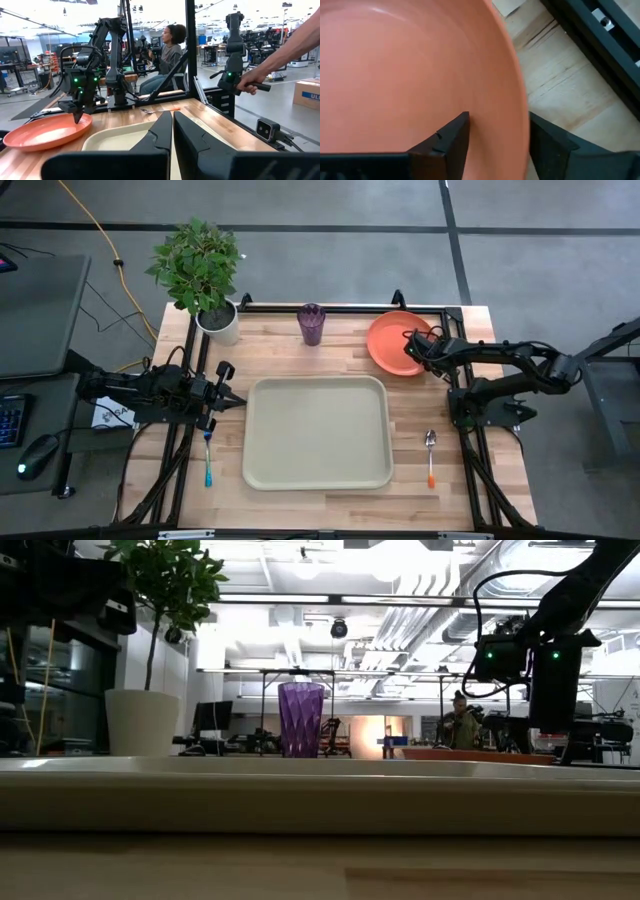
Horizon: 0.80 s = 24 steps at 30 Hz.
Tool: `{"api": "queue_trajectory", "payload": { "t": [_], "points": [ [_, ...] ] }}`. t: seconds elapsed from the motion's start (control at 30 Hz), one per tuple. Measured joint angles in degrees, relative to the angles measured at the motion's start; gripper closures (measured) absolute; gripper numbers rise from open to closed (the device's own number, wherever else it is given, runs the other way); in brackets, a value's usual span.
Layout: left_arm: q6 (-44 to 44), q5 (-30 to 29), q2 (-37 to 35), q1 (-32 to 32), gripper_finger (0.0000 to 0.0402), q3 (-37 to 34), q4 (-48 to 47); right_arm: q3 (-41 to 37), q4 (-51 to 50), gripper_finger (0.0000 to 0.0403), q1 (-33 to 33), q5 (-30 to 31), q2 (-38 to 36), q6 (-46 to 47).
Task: Pick and place plate/cup/fork/spoon on tray
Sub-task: Put the orange plate on the gray tray
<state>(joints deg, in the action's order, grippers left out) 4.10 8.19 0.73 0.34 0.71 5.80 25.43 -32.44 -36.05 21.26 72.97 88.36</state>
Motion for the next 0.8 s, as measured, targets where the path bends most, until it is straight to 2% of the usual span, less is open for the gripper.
{"api": "queue_trajectory", "payload": {
  "t": [0.63,0.8],
  "points": [
    [0.01,0.01,0.02,0.02,0.0401,0.01,0.0,1.8,-2.03,0.0385,0.15,0.67,0.02,-1.97],
    [0.02,0.01,0.01,0.02,0.0401,0.02,0.0,4.54,-3.34,0.0399,0.2,2.18,0.11,-4.71]
  ]
}}
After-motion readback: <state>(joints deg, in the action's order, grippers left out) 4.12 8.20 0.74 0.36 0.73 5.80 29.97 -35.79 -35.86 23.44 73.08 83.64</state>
